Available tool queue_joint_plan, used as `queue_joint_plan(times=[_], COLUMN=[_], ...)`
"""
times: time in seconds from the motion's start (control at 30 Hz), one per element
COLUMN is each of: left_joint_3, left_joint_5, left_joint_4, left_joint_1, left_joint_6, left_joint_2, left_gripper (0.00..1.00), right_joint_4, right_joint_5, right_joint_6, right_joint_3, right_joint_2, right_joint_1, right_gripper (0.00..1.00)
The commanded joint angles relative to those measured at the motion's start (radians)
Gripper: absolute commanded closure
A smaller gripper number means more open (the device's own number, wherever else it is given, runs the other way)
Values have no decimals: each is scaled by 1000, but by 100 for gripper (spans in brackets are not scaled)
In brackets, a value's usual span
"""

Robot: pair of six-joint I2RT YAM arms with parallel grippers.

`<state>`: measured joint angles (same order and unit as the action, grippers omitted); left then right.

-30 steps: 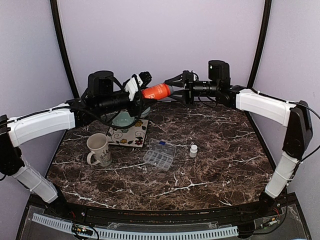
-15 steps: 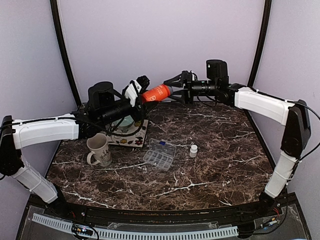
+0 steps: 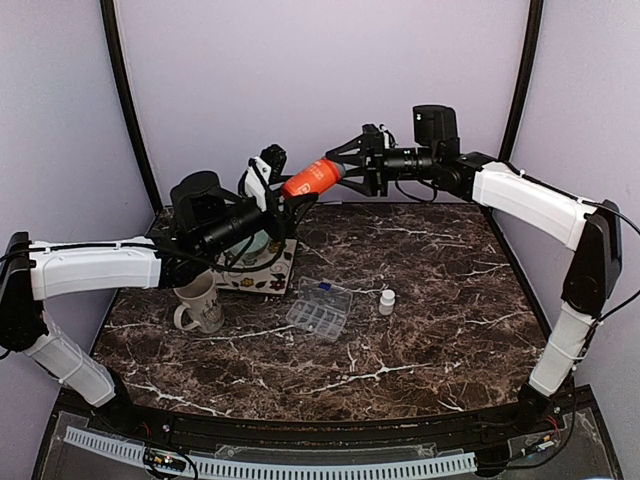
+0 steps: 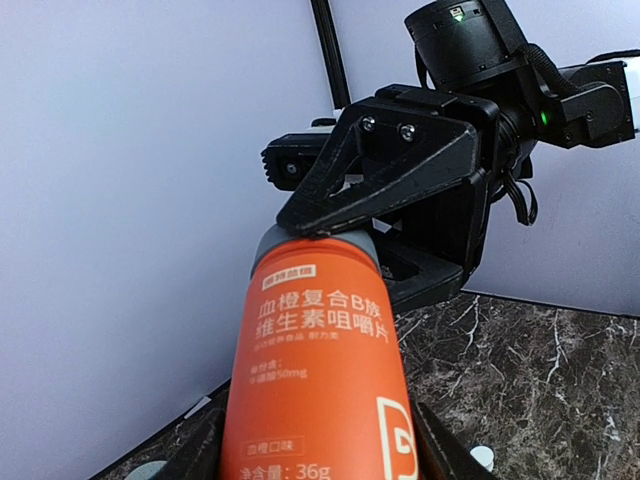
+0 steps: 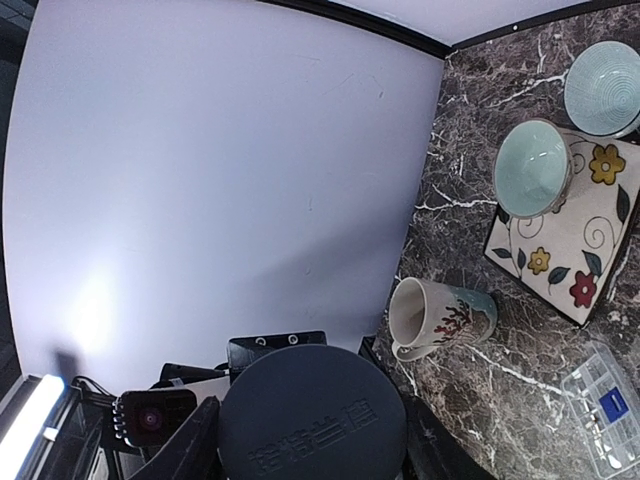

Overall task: Sort the pills into containers
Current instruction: Screw the lid of the pill bottle onto the pill bottle.

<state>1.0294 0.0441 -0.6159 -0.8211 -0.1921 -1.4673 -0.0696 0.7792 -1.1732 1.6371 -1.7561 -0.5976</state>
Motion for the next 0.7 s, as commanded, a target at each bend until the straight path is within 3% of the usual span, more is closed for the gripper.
queue_joint_plan(times=[0.0, 0.4, 0.67], left_joint_3=[-1, -50, -64], left_joint_5=[108, 110, 112], left_joint_4=[-216, -247, -239], left_joint_1=[-23, 21, 53], left_joint_6=[78, 159, 197], left_joint_2=[42, 68, 77], left_gripper=[90, 90, 90], right_joint_4=[-106, -111, -153], right_joint_5=[9, -6, -30], right_joint_6=[81, 132, 187], right_joint_3=[-14, -31, -24], right_joint_2=[-3, 24, 47], right_joint_1=[-71, -68, -67], right_gripper=[52, 34, 30])
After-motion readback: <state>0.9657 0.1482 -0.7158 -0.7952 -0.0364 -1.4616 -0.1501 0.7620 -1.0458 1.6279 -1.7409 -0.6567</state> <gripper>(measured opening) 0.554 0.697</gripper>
